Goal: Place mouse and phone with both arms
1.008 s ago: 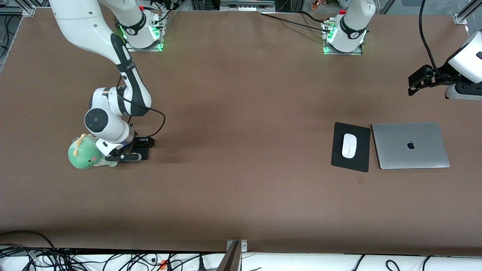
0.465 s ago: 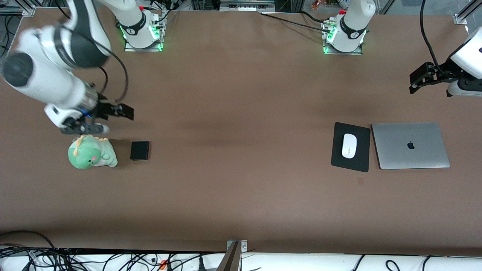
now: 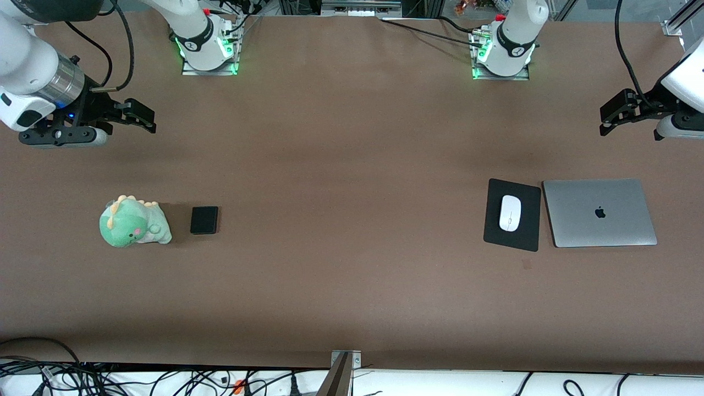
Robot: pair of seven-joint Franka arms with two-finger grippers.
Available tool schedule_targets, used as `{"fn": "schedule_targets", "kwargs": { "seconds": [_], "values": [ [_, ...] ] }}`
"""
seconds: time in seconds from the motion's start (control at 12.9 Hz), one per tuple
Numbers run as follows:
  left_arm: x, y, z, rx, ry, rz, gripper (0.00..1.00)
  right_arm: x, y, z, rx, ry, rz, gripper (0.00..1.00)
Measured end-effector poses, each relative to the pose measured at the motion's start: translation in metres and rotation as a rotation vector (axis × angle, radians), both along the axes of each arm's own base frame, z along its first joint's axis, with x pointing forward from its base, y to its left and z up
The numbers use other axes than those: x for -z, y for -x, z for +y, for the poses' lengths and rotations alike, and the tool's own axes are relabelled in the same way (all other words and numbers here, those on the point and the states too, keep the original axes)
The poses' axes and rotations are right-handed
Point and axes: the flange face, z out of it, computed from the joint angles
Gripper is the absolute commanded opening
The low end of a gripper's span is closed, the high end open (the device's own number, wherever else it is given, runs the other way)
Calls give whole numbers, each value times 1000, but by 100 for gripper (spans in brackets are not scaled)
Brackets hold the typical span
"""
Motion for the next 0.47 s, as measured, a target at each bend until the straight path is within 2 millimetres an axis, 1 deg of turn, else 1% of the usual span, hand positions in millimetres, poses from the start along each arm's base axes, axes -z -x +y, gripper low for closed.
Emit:
{"fn": "schedule_targets", "kwargs": {
  "seconds": [0.08,0.31,0.39,0.47],
  "values": [
    [0,0,0,0,0,0,100,-1,-1,-5,-6,1,-2,100],
    [0,0,2,-3,0,0,100,-9,-5,-28,-13,0,-21,100],
    [0,0,2,-4,0,0,100,-13,-6,-30,-19,2,-26,100],
    [0,0,2,-4,0,0,100,-16,-6,-27,-24,4,-24,100]
  ]
}}
